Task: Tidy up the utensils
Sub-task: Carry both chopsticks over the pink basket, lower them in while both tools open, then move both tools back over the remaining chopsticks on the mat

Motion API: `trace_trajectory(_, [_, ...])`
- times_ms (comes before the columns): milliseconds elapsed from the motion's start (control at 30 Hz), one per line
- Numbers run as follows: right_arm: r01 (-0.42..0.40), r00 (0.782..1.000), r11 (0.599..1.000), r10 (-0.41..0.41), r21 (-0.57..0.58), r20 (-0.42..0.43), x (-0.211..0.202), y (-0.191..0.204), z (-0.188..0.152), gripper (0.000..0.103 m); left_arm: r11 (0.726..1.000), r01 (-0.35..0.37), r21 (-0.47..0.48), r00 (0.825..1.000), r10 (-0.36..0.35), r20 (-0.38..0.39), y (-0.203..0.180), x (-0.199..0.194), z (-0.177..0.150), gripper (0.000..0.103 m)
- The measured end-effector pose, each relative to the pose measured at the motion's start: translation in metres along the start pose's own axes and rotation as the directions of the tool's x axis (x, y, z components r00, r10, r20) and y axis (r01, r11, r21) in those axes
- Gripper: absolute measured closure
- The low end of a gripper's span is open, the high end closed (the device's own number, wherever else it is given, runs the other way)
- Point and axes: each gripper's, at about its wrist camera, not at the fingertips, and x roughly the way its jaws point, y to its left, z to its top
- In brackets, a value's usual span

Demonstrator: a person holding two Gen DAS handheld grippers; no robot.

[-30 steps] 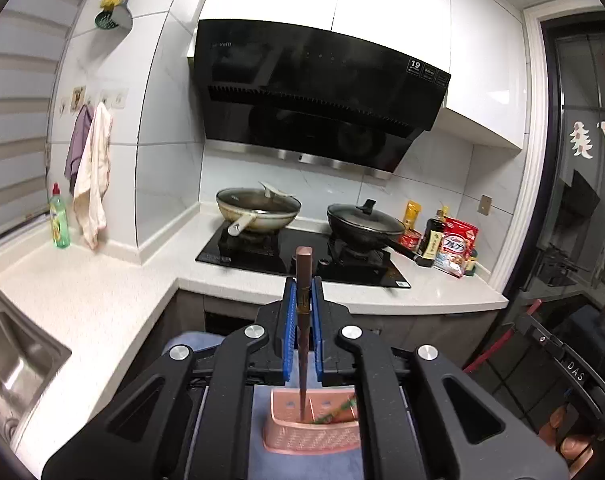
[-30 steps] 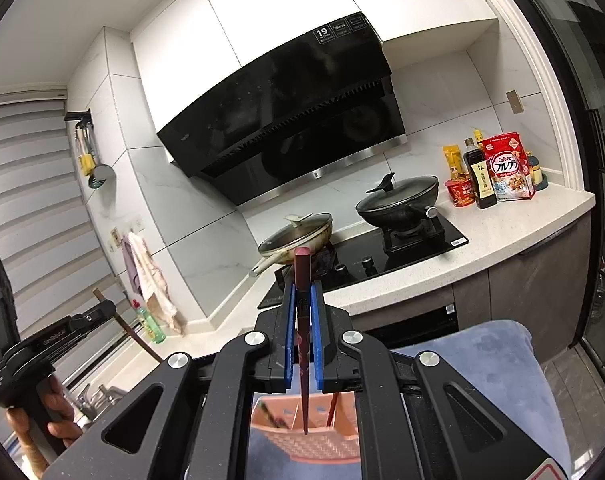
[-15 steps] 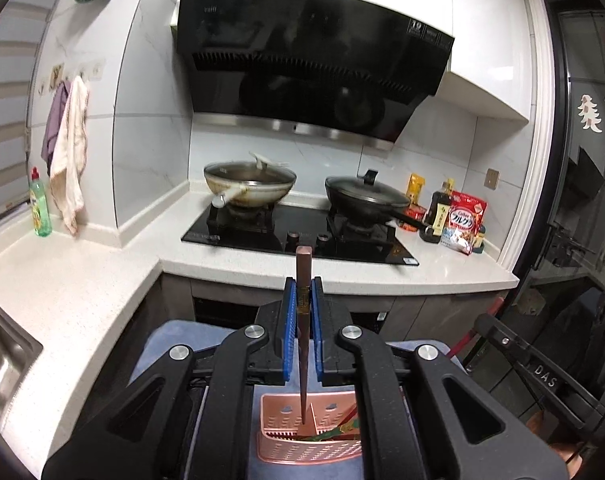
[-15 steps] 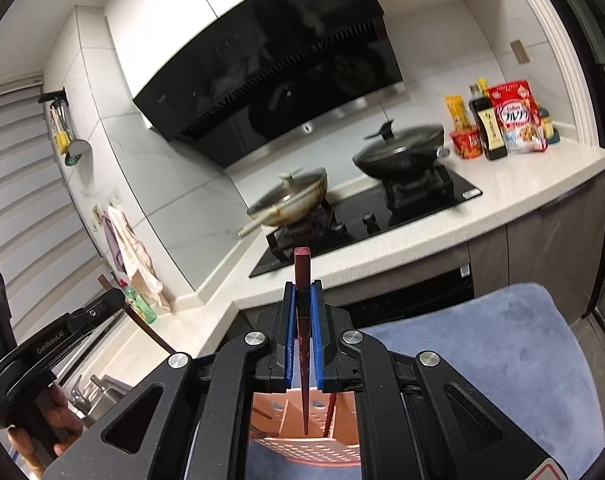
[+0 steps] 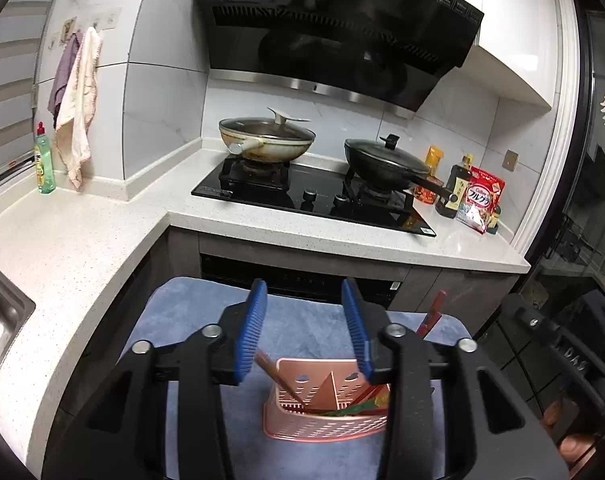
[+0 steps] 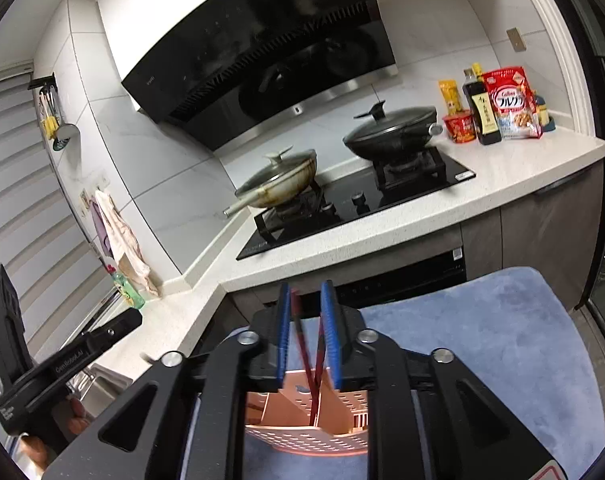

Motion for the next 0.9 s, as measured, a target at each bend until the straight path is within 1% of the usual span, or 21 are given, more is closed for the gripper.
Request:
trace_trajectory(33, [-0.001,1.000,1.000,0.001,-0.010,0.011,-0.007,0.003,0.002,0.078,1.000,-0.005,0.001,1.000,0.005,0.004,0.000,-0.004,0.000,0.053])
trace_trajectory(67, [-0.005,1.000,1.000,0.005,-0.015,0.017,-0.011,0.005,0.003,0.075,1.000,-0.008,0.000,1.000,0.008,0.007,0.000,-0.006,0.000,0.050])
trace_trajectory(133, [-0.016,1.000,1.000,0.016,-0.021,0.026,-0.021,0.008,0.004,0.072,1.000,-0.018,-0.002,1.000,0.018,0.014,0.001,-0.015,-0.001,0.041])
trace_trajectory(167, [-0.021,0.999,0.999,0.022,-0.029,0.028,-0.028,0.010,0.004,0.071,1.000,-0.020,-0.001,1.000,0.020,0.017,0.000,-0.018,-0.002,0.040])
trace_trajectory(333, [-0.017,1.000,0.997,0.018,-0.077,0.012,-0.061,0.020,-0.007,0.067,0.999,-0.036,0.013,0.999,0.036,0.009,0.000,-0.045,-0.014,0.039])
trace_trajectory(400, [-0.023,1.000,0.996,0.023,-0.083,-0.007,-0.076,0.019,-0.018,0.066,0.998,-0.057,0.024,0.998,0.057,-0.008,0.001,-0.053,-0.025,0.039])
trace_trajectory(467, [-0.011,1.000,0.995,0.008,-0.097,-0.028,-0.088,0.017,-0.030,0.066,0.997,-0.076,0.032,0.996,0.077,-0.037,0.003,-0.060,-0.040,0.039])
trace_trajectory(600, [0.013,0.995,0.991,-0.026,-0.130,-0.096,-0.113,0.009,-0.070,0.066,0.996,-0.084,0.031,0.990,0.087,-0.110,0.012,-0.074,-0.080,0.039])
trace_trajectory(633, [0.019,0.993,0.990,-0.035,-0.140,-0.111,-0.117,0.007,-0.080,0.066,0.995,-0.096,0.030,0.987,0.099,-0.129,0.015,-0.077,-0.093,0.039])
trace_trajectory(700, [0.041,0.988,0.987,-0.063,-0.157,-0.143,-0.128,0.003,-0.105,0.066,0.993,-0.116,0.033,0.982,0.120,-0.144,0.018,-0.084,-0.115,0.039])
trace_trajectory(800, [0.069,0.972,0.980,-0.108,-0.188,-0.206,-0.139,-0.003,-0.150,0.066,0.992,-0.126,0.029,0.973,0.129,-0.191,0.022,-0.092,-0.149,0.039])
trace_trajectory(900, [0.099,0.956,0.972,-0.152,-0.212,-0.250,-0.145,-0.009,-0.185,0.066,0.991,-0.136,0.008,0.958,0.133,-0.255,0.026,-0.096,-0.186,0.039])
